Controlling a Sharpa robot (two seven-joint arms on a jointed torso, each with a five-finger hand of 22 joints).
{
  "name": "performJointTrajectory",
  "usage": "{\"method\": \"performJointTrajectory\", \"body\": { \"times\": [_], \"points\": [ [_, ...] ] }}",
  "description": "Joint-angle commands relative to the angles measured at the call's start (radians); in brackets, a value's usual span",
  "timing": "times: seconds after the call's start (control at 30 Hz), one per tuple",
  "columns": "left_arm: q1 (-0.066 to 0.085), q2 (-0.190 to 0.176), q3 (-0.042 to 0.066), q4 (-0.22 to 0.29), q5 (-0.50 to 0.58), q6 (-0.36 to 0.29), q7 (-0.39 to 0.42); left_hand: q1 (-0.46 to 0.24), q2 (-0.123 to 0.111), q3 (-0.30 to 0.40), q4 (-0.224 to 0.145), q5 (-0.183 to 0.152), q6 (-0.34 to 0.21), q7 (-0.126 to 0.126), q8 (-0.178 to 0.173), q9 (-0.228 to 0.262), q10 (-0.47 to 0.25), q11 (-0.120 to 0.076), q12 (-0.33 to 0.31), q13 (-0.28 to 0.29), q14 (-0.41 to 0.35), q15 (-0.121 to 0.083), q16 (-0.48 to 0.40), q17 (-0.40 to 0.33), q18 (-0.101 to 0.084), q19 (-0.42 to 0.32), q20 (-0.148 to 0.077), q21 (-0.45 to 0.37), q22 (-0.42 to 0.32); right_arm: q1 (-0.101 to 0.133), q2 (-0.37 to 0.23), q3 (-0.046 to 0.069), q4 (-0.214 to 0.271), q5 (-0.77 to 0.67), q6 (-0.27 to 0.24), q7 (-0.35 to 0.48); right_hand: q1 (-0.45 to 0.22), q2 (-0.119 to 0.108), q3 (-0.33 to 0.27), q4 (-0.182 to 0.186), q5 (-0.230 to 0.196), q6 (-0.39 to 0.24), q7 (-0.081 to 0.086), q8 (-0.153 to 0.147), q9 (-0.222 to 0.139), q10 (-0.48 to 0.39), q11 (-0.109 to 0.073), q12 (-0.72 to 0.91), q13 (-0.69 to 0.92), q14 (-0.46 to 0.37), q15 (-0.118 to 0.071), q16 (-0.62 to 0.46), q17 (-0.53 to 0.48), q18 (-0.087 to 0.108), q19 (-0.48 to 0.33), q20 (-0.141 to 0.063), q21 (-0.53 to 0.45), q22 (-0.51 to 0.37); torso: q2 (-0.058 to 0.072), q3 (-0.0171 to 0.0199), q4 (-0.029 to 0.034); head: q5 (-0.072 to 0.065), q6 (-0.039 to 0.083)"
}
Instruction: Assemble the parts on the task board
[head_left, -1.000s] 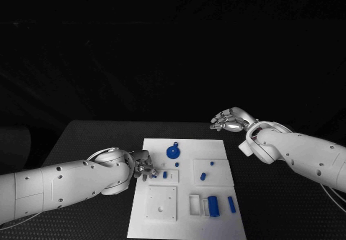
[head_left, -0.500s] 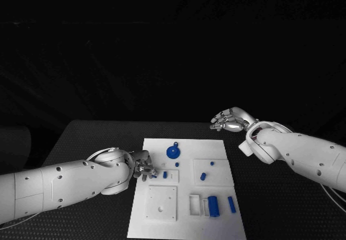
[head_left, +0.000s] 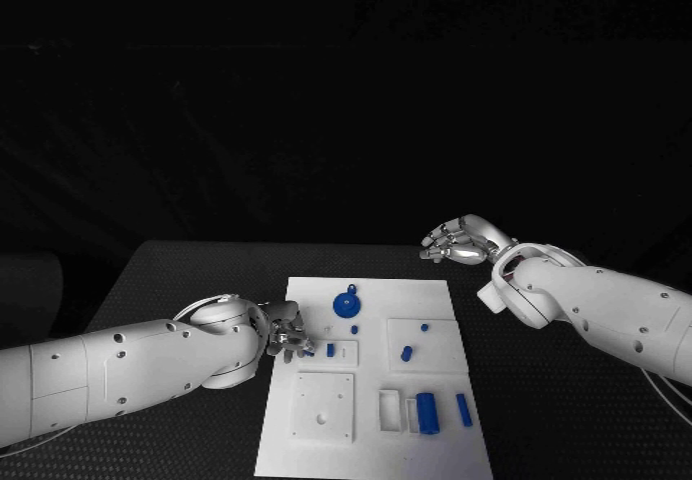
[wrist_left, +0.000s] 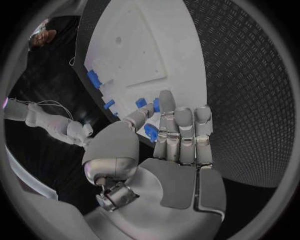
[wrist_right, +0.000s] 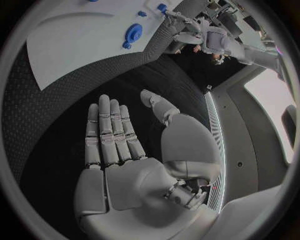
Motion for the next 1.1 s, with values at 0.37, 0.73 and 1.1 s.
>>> {"method": "performJointTrajectory", "body": {
  "times": [0.37, 0.73, 1.1],
  "points": [
    [-0.004, 0.000, -0.003, -0.005, -0.031, 0.036, -0.015, 0.011, 0.008, 0.041, -0.036, 0.010, 0.011, 0.001, 0.004, 0.001, 0.001, -0.005, 0.006, 0.002, 0.028, -0.031, 0.005, 0.003, 0.005, 0.005, -0.133, 0.005, 0.002, 0.000, 0.001, 0.000, 0.002, -0.007, 0.011, 0.011, -0.008, 0.002, -0.004, 0.001, 0.003, -0.006, -0.001, 0.006, -0.002, 0.005, 0.001, 0.005, -0.002, -0.005, 0.003, -0.007, 0.002, -0.006, -0.004, 0.004, -0.006, 0.002, 0.000, 0.0001, 0.0002, 0.000, -0.001],
    [-0.004, 0.012, -0.003, -0.002, -0.017, 0.037, -0.010, 0.005, 0.003, 0.037, -0.034, 0.010, 0.021, -0.002, 0.009, 0.001, 0.011, -0.006, 0.011, 0.006, 0.034, -0.032, 0.010, 0.006, 0.005, 0.009, -0.133, 0.008, 0.005, 0.000, 0.000, 0.000, 0.003, -0.007, 0.010, 0.011, -0.006, 0.003, -0.002, 0.001, 0.010, -0.006, -0.001, 0.006, -0.002, 0.005, 0.001, 0.006, -0.004, -0.005, 0.003, -0.007, 0.003, -0.006, -0.003, 0.005, -0.008, 0.003, 0.000, 0.0006, -0.0001, -0.001, -0.002],
    [-0.004, 0.032, -0.003, -0.015, -0.017, 0.049, -0.010, -0.005, 0.009, 0.033, -0.031, 0.017, 0.036, -0.008, 0.017, 0.002, 0.027, -0.010, 0.019, 0.014, 0.043, -0.034, 0.023, 0.013, 0.007, 0.015, -0.136, 0.013, 0.011, 0.000, -0.001, 0.000, 0.004, -0.007, 0.011, 0.011, -0.006, 0.002, -0.001, 0.001, 0.018, -0.006, -0.001, 0.007, -0.003, 0.005, 0.001, 0.006, -0.005, -0.005, 0.003, -0.008, 0.003, -0.006, -0.003, 0.005, -0.009, 0.004, 0.001, 0.0010, -0.0017, -0.001, -0.003]
  ]
}}
